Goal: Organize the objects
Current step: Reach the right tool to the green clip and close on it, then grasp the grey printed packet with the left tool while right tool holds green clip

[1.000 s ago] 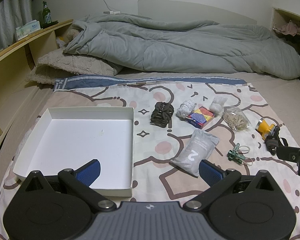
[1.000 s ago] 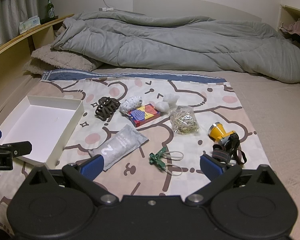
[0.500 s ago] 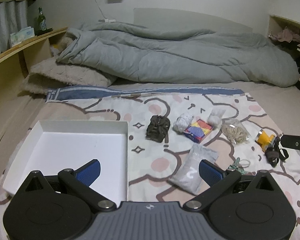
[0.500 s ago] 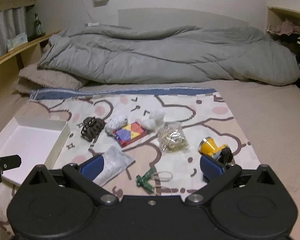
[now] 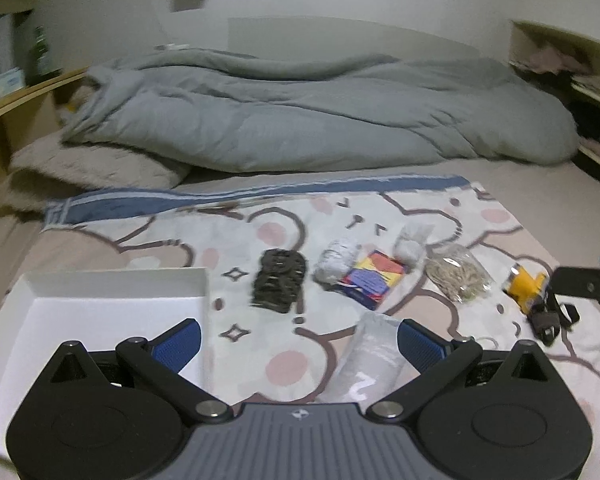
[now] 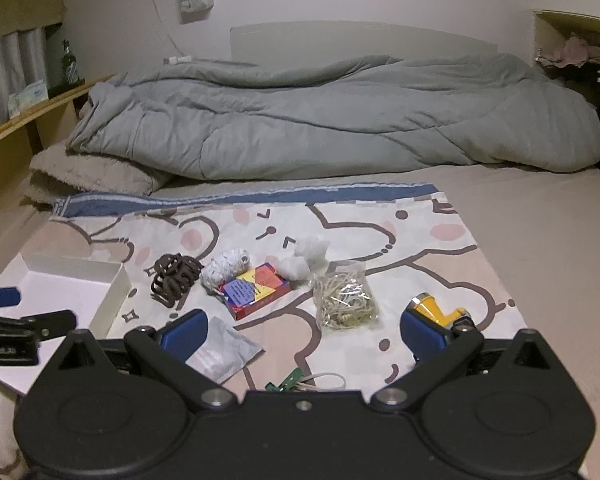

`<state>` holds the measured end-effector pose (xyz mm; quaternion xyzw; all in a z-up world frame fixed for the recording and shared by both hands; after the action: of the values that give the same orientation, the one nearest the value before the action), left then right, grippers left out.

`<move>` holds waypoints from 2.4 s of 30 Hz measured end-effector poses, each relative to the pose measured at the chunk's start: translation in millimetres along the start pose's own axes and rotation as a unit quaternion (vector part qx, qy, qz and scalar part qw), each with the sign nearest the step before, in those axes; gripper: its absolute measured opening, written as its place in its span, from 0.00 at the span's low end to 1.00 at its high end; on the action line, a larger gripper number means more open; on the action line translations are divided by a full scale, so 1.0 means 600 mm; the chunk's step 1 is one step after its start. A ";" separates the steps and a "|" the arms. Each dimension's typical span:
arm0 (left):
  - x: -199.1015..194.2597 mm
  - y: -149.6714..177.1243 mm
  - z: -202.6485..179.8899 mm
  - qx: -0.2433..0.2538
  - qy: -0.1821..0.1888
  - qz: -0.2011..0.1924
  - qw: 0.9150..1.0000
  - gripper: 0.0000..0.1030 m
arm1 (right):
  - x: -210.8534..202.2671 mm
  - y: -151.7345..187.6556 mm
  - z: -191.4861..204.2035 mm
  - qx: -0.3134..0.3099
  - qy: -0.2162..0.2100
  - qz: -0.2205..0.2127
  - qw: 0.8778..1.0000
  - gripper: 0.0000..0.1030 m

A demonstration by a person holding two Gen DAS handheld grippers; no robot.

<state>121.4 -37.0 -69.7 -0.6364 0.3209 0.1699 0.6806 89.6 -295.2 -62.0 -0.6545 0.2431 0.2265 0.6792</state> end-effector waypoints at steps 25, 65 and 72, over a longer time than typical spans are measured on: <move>0.175 0.124 -0.045 0.083 0.088 0.114 0.986 0.73 | 0.158 0.078 -0.028 0.095 -0.044 0.199 0.974 0.52; 0.183 0.136 -0.057 0.140 0.081 0.115 0.980 0.77 | 0.094 0.125 0.036 -0.061 -0.108 0.234 0.964 0.09; 0.210 0.140 -0.069 0.151 0.083 0.133 0.976 0.72 | 0.091 0.170 0.047 -0.076 -0.147 0.279 0.946 0.09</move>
<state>151.5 -89.0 -215.0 -0.4900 0.4800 0.1546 0.7110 69.4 -263.6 -175.1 -0.5693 0.2962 0.5184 0.5652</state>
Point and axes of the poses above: each gripper's, at about its wrist camera, not at the fingertips, and x roughly the way its jaws point, z to its left, y to its underside, the point moved 4 cm from there along x, roughly the way its jaws point, and after that the axes turned 4 degrees about y, right-handed, at the moved point
